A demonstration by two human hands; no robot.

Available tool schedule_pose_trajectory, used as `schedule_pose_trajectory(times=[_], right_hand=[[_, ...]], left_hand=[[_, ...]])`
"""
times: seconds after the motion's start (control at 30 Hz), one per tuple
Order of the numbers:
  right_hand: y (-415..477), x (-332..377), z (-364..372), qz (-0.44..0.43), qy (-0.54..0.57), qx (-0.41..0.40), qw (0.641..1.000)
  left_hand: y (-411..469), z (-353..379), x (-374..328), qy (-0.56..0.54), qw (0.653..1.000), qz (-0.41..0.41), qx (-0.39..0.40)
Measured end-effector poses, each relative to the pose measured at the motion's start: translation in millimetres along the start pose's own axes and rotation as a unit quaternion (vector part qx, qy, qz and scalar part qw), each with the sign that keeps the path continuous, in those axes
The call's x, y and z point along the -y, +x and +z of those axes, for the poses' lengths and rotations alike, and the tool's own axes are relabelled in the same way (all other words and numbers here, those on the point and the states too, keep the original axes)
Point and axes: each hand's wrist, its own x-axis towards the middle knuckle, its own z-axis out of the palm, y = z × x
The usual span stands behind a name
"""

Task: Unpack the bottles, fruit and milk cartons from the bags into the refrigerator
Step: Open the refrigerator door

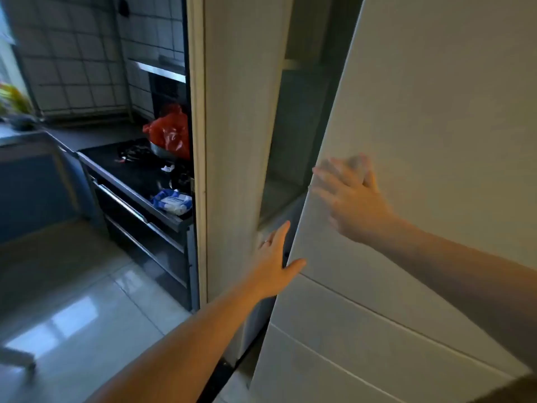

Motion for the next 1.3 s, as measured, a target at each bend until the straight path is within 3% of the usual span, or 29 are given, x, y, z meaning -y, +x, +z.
schedule_pose_trajectory(times=[0.27, 0.4, 0.53, 0.8, 1.13, 1.3], right_hand=[[55, -28, 7, -0.092, -0.082, -0.033, 0.992], [70, -27, 4, -0.100, -0.116, 0.013, 0.988], [74, -26, 7, -0.100, -0.132, -0.005, 0.986], [70, -22, 0, -0.090, -0.150, 0.036, 0.984], [6, 12, -37, -0.143, -0.047, -0.183, 0.971], [-84, 35, -59, -0.093, 0.021, -0.203, 0.974]], left_hand=[[81, 15, -16, -0.028, 0.998, -0.053, -0.035], [94, 13, -25, -0.057, 0.996, -0.064, -0.029], [94, 12, -27, -0.078, 0.994, -0.079, -0.022], [83, 9, -42, -0.103, 0.990, -0.094, -0.029], [-14, 9, -44, -0.122, 0.985, -0.093, -0.081], [-91, 12, -59, -0.114, 0.983, -0.075, -0.120]])
